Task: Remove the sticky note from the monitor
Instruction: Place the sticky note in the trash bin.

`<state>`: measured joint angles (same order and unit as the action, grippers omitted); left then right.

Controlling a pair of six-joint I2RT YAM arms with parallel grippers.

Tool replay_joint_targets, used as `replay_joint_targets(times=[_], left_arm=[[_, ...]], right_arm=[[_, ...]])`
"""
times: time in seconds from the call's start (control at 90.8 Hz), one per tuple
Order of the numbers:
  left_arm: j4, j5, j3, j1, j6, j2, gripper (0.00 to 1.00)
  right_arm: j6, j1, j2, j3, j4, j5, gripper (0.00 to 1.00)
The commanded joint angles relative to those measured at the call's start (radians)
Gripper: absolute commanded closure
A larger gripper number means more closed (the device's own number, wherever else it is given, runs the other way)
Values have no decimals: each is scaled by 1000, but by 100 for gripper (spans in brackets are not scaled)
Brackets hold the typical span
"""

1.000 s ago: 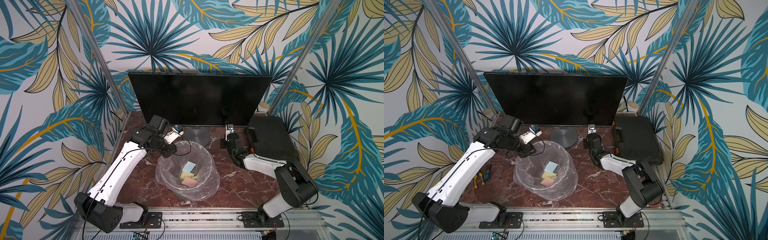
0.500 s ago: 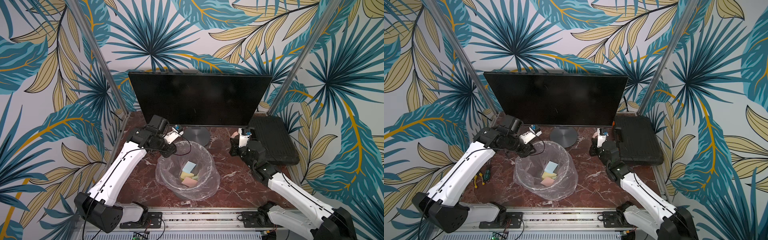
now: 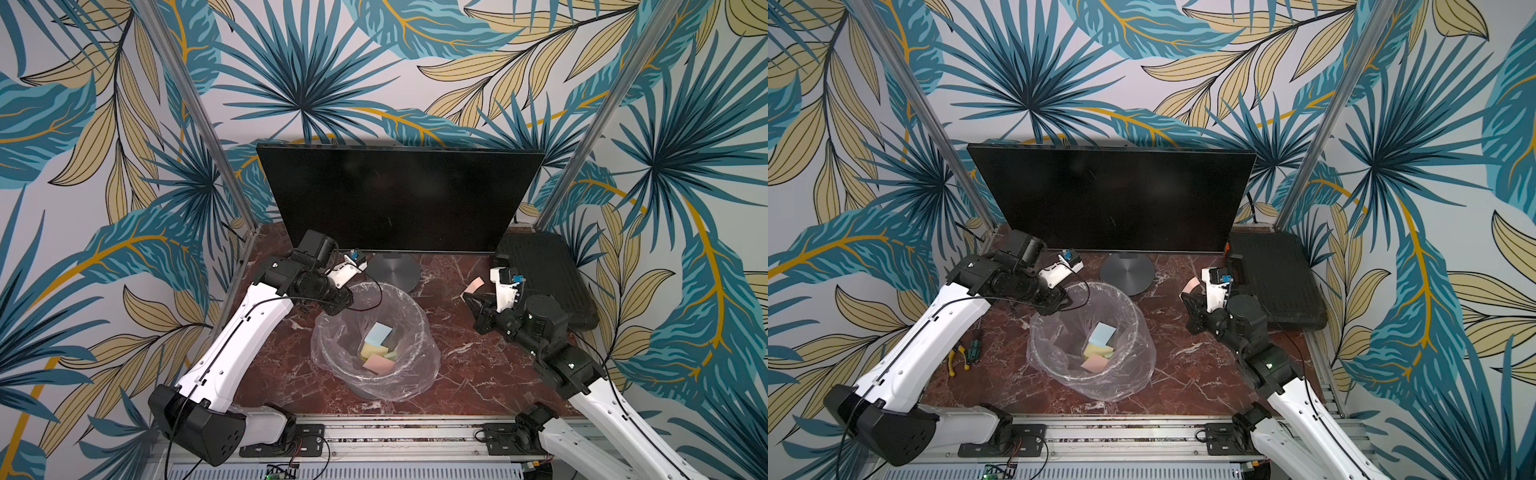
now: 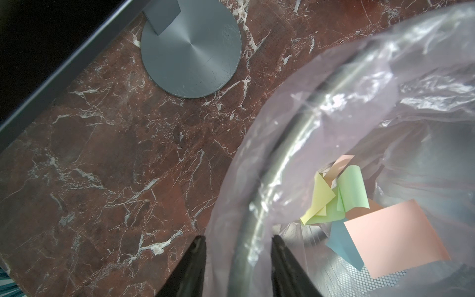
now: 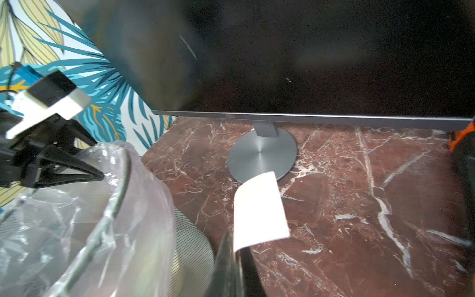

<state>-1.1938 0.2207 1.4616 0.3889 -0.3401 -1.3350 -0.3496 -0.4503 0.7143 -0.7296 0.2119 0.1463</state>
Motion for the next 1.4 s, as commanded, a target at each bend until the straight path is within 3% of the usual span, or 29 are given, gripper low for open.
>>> replay_joint_targets(times=[0.0,0.573,0.848,1.135,1.19,1.289,1.388], left_arm=[[4,-1,-7,0,3,11,56],[6,2,-11,1,2,8,56],[7,-1,-11,0,4,5,56],[7,-1,-10,0,4,1,56],[8,0,-10,0,4,1,56],[6,0,-6,0,4,-2,56],[4,1,-3,1,5,-2,56]], right_arm=[[-34,2,-5,-64,70,121,100],[-47,-49,200,-375,134,429,100],[129,-297,385,-521,308,343,100],[222,-476,572,-596,387,315,100],[240,-499,606,-619,408,304,91],[260,-516,635,-642,424,292,52],[255,-516,619,-635,397,262,32]])
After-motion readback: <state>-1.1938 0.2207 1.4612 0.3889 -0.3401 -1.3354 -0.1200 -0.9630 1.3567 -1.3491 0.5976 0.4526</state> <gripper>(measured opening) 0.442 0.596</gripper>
